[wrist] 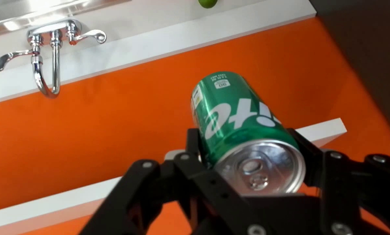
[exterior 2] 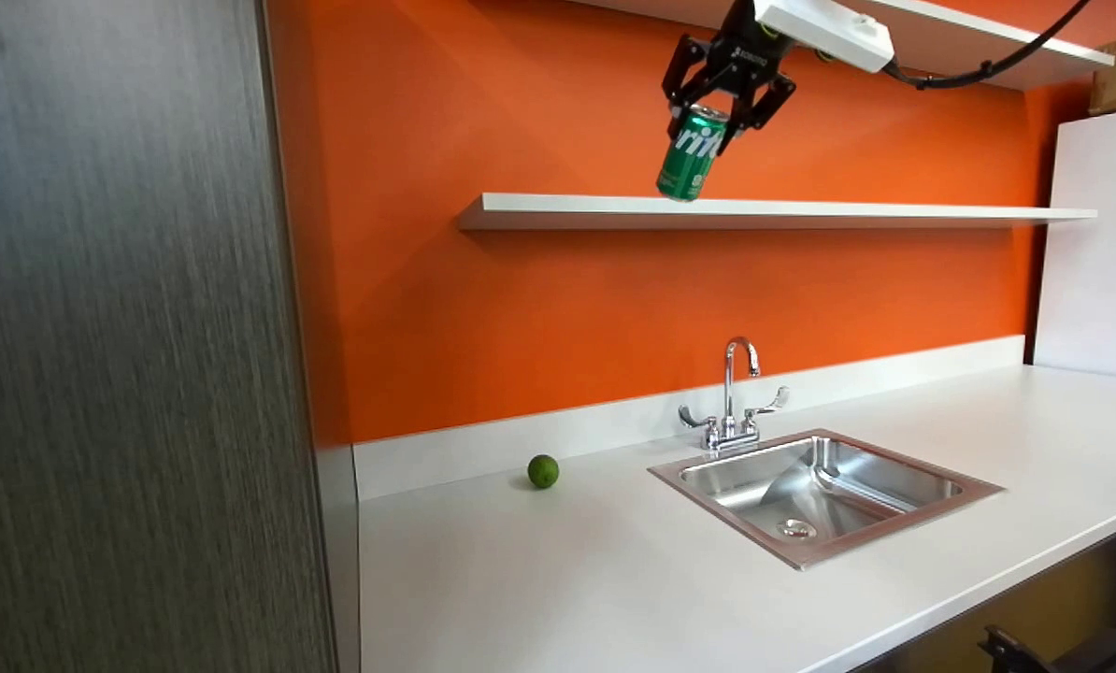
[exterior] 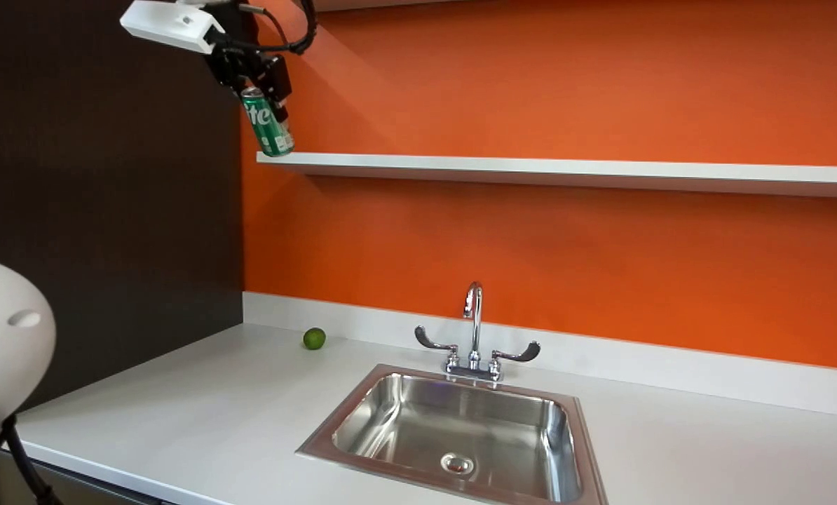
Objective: Put the can on the bottom shelf
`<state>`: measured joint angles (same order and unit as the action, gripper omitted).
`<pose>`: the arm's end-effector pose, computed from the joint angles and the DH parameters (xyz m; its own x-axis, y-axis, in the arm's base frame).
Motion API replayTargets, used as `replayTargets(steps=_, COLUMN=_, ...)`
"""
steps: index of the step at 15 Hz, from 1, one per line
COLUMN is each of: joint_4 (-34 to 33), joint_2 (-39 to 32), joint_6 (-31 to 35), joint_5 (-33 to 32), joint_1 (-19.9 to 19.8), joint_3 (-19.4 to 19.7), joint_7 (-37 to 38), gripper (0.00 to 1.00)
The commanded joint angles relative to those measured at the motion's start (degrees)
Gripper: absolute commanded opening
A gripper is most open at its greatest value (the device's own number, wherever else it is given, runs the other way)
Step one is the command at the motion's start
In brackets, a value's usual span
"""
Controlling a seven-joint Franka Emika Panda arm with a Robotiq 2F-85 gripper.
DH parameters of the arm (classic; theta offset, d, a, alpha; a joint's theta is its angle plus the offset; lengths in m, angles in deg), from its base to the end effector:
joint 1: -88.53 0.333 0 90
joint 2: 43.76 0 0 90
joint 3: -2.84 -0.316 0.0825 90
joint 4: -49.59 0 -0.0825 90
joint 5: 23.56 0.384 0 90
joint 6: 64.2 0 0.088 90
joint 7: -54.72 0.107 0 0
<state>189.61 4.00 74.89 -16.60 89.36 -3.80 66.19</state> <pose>0.3437 0.0608 0.6624 0.6898 -0.1645 0.7051 -0.0510 -0.9824 -0.1794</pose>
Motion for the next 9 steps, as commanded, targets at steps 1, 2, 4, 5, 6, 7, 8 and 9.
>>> replayTargets(steps=1, joint_4=-9.5, joint_2=-5.3, joint_6=-3.0, joint_5=-2.6, joint_1=-3.5, joint_3=-2.3, joint_7=3.4, gripper=0.4)
replayTargets(steps=2, joint_4=-11.6, joint_2=-6.7, joint_6=-4.0, joint_5=-3.0, joint_1=-3.6, joint_3=-2.3, joint_7=3.3, gripper=0.4)
replayTargets(steps=4, joint_4=-16.4, joint_2=-10.3, joint_6=-4.9, joint_5=-3.9, joint_1=-4.5, joint_3=-2.9, joint_7=4.2, gripper=0.4)
replayTargets(steps=5, joint_4=-19.0, joint_2=-12.3, joint_6=-5.4, joint_5=-4.7, joint_1=-5.1, joint_3=-3.3, joint_7=5.0, gripper=0.4)
replayTargets(steps=6, joint_4=-21.4, joint_2=-14.0, joint_6=-6.1, joint_5=-5.4, joint_1=-5.4, joint_3=-3.6, joint_7=5.5, gripper=0.4)
replayTargets(steps=7, joint_4=-23.7, joint_2=-16.0, joint_6=-6.3, joint_5=-6.3, joint_1=-5.9, joint_3=-4.0, joint_7=6.3, gripper=0.4)
replayTargets(steps=8, joint_4=-26.0, joint_2=-17.8, joint_6=-6.8, joint_5=-7.4, joint_1=-6.3, joint_3=-4.5, joint_7=7.2, gripper=0.4)
replayTargets(steps=9, joint_4=-28.4, joint_2=-19.8, joint_6=-7.6, joint_5=-8.6, joint_1=-6.6, joint_3=-4.9, joint_7=8.1, gripper=0.4)
